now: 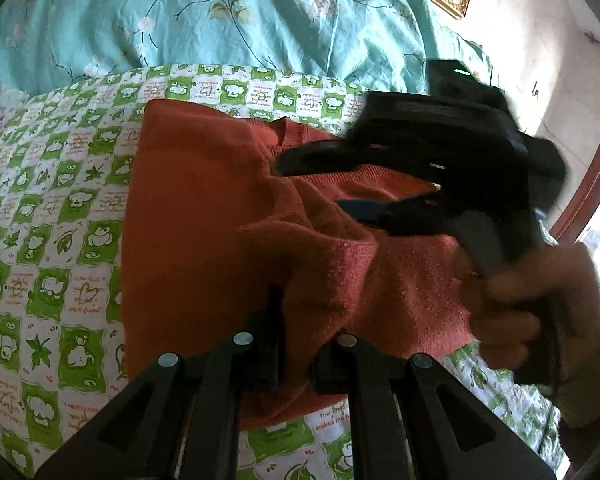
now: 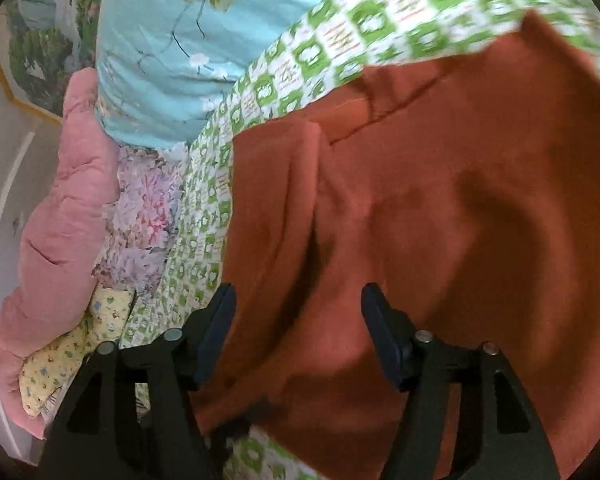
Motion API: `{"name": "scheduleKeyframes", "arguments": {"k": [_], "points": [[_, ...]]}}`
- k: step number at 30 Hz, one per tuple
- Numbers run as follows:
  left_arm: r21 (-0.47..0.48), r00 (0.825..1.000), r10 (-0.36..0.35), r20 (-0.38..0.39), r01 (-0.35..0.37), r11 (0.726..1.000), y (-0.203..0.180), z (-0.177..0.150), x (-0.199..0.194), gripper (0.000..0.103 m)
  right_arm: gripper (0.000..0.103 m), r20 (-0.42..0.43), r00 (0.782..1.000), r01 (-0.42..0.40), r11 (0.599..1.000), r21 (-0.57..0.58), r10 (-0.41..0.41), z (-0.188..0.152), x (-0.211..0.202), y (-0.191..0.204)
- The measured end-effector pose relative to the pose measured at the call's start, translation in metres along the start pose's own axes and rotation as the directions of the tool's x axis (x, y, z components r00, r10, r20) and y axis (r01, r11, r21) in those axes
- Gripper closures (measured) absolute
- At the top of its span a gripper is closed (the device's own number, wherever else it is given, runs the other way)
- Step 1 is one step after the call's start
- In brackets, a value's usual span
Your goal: Fold small clothes
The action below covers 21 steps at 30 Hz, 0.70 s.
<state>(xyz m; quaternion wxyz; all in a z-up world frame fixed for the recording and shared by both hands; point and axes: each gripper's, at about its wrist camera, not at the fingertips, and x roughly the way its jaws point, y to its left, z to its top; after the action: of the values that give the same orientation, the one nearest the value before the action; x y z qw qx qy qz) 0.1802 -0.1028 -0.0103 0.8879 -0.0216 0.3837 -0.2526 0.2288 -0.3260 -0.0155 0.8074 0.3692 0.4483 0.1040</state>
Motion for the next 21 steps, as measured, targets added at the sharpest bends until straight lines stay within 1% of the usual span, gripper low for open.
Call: {"name": "scheduleKeyframes", "arguments": {"k": [3,4,5,7,8,10,12,15,19,21], "points": [[0.006,1.0,0.0,-0.005,0.0,1.0,0.0,0.001,0.0,0.094,0.037,-0.031,0.999,0.024,1.0,-0.005,-0.024,0.011,0.023,0.002],[0.009,1.0,0.002,-0.007,-0.002,1.0,-0.001,0.0,0.0,0.094,0.041,-0.035,0.999,0.022,1.0,-0.007,-0.023,0.013,0.029,0.004],[0.013,1.0,0.008,-0.011,-0.008,1.0,-0.001,0.0,0.0,0.094,0.059,-0.034,0.999,0.023,1.0,-0.014,-0.023,0.016,0.034,0.005],[0.013,1.0,0.02,-0.018,-0.02,1.0,-0.004,0.0,0.0,0.094,0.081,-0.028,0.999,0.031,0.999,-0.018,-0.032,0.018,0.037,0.008],[0.011,1.0,0.021,-0.018,-0.02,1.0,-0.006,0.001,-0.002,0.094,0.085,-0.02,0.999,0.026,1.0,-0.016,-0.026,0.018,0.035,0.009],[0.007,1.0,0.007,-0.008,-0.007,1.0,-0.012,0.006,-0.009,0.094,0.086,0.008,1.0,0.016,0.999,-0.034,-0.016,0.018,0.024,0.014],[0.012,1.0,-0.029,0.011,0.029,1.0,-0.023,0.014,-0.015,0.094,0.087,0.039,0.999,0.013,0.998,-0.057,-0.01,0.019,0.008,0.019],[0.035,0.996,-0.087,0.033,0.086,0.996,-0.049,0.027,-0.019,0.094,0.087,0.1,0.995,0.009,0.996,-0.087,0.0,0.025,-0.033,0.025],[0.059,0.989,-0.145,0.02,0.143,0.988,-0.086,0.037,-0.007,0.094,0.088,0.154,0.987,0.068,0.99,-0.125,-0.049,0.031,-0.076,0.022],[0.076,0.985,-0.174,0.004,0.173,0.982,-0.104,0.034,0.004,0.094,0.088,0.178,0.98,0.109,0.987,-0.116,-0.088,0.029,-0.096,0.008]]}}
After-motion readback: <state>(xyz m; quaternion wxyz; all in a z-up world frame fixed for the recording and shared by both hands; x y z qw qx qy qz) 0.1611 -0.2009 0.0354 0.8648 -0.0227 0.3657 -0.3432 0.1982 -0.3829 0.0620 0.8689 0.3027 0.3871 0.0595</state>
